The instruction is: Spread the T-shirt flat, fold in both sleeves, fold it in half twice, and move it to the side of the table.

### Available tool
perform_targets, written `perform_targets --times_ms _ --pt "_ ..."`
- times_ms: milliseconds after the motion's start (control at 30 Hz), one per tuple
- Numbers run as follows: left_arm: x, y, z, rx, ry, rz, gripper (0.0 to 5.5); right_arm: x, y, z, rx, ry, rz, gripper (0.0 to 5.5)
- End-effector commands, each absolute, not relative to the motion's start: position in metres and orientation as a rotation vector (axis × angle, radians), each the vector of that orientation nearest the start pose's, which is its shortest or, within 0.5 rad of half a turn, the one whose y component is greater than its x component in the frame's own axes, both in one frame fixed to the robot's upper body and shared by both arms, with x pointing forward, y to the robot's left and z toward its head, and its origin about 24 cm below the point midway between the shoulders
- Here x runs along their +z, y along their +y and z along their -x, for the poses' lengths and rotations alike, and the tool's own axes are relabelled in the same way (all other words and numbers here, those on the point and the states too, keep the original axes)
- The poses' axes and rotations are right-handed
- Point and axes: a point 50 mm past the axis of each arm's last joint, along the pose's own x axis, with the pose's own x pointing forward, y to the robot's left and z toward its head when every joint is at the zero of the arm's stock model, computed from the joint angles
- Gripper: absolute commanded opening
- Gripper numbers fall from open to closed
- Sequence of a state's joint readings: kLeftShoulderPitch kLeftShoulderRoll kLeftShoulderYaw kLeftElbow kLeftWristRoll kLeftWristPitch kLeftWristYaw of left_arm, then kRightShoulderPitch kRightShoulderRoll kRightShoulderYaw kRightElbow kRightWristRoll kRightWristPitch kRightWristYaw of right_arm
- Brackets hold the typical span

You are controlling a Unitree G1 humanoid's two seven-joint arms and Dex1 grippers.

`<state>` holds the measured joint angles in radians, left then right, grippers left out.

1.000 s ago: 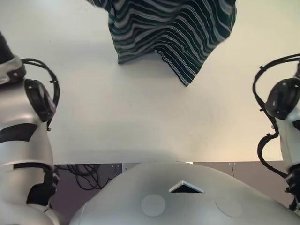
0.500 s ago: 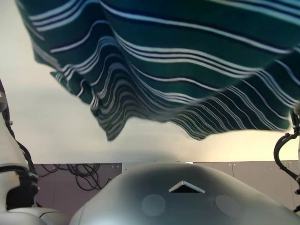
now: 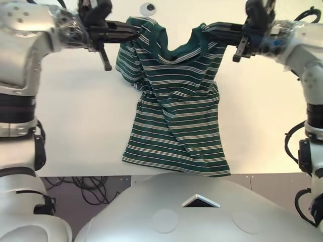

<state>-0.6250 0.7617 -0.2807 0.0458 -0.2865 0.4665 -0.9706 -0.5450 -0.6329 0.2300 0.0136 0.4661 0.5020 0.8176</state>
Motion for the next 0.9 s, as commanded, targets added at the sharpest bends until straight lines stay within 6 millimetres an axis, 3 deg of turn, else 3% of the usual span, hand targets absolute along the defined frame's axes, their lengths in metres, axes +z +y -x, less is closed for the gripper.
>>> perform_targets --times_ms 33,133,267,433,600,667,900 --pt "0.129 0.163 -0.336 -0.943 0.287 -0.611 0.00 0.119 -0.139 -0.333 0.960 0.173 0.288 0.03" --pt "0.111 0.155 -0.348 -0.869 0.279 -0.636 0.00 0.098 -0.133 -0.351 0.891 0.172 0.303 0.03" --pt "0.101 0.155 -0.360 -0.830 0.275 -0.736 0.00 0.092 -0.136 -0.369 0.760 0.127 0.326 0.03" --pt "0.110 0.161 -0.377 -0.753 0.230 -0.747 0.00 0.090 -0.137 -0.376 0.697 0.080 0.337 0.03" --pt "0.097 0.158 -0.380 -0.768 0.262 -0.781 0.00 0.076 -0.138 -0.378 0.652 0.135 0.362 0.03" --pt "0.091 0.162 -0.381 -0.752 0.282 -0.816 0.00 0.068 -0.140 -0.378 0.605 0.171 0.353 0.41" --pt "0.088 0.178 -0.385 -0.635 0.265 -0.837 0.96 0.063 -0.163 -0.379 0.449 0.173 0.382 1.45"
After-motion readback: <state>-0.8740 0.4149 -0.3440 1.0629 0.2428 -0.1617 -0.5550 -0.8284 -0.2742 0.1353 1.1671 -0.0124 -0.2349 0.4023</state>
